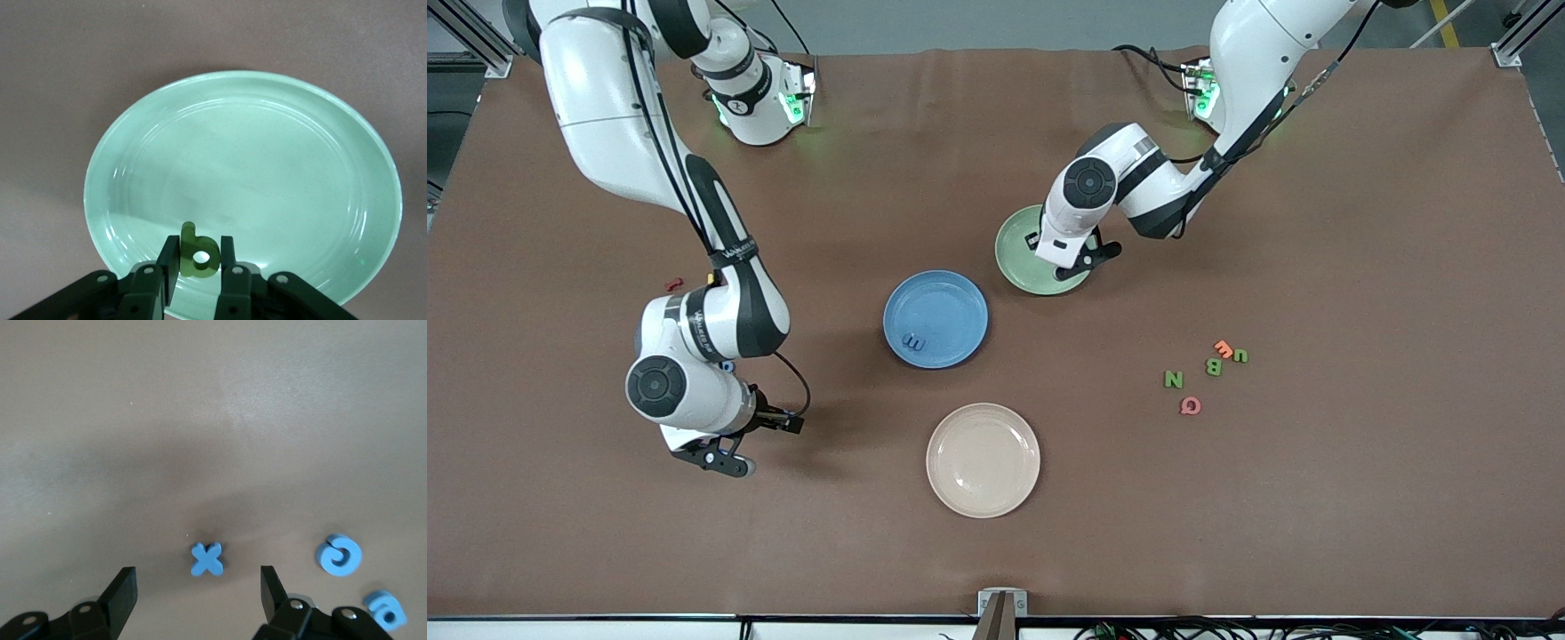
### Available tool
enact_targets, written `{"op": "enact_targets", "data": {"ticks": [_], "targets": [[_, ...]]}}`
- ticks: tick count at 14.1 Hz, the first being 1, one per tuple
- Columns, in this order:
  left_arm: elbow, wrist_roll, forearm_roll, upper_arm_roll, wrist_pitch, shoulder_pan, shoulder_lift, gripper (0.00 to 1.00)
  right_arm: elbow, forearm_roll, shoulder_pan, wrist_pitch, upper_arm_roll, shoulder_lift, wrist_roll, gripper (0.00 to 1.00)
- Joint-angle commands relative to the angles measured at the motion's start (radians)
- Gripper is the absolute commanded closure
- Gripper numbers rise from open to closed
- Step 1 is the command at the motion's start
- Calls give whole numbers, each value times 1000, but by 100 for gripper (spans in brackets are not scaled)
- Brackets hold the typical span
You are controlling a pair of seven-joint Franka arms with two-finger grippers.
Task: Sort letters by color into matching plates
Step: 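Drop the b on the green plate while the right gripper reaches the blue x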
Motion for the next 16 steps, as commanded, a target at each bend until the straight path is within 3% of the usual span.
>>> {"op": "enact_targets", "data": {"ticks": [1,2,5,7,11,13,16], "targets": [[-2,-20,16,3,15,2,-4,10,16,-17,-12,24,14,38,-13,25],[-1,-20,16,5,15,4,-5,0,13,-17,-12,37,14,43,-28,25],[8,-16,16,6,3,21,-33,0,-16,-17,-10,79,14,53,-30,25],[27,-10,23,41,1,28,-53,0,-20,-17,-10,89,14,55,-30,30],[122,-10,148,141,-71,34,-70,0,-22,-17,-10,84,14,58,-33,37],[180,-1,166,158,-108,59,-63,0,-22,-16,-9,77,14,58,-33,39],[193,97,227,158,-116,140,-68,0,-39,-16,-6,63,14,53,-33,39]]}}
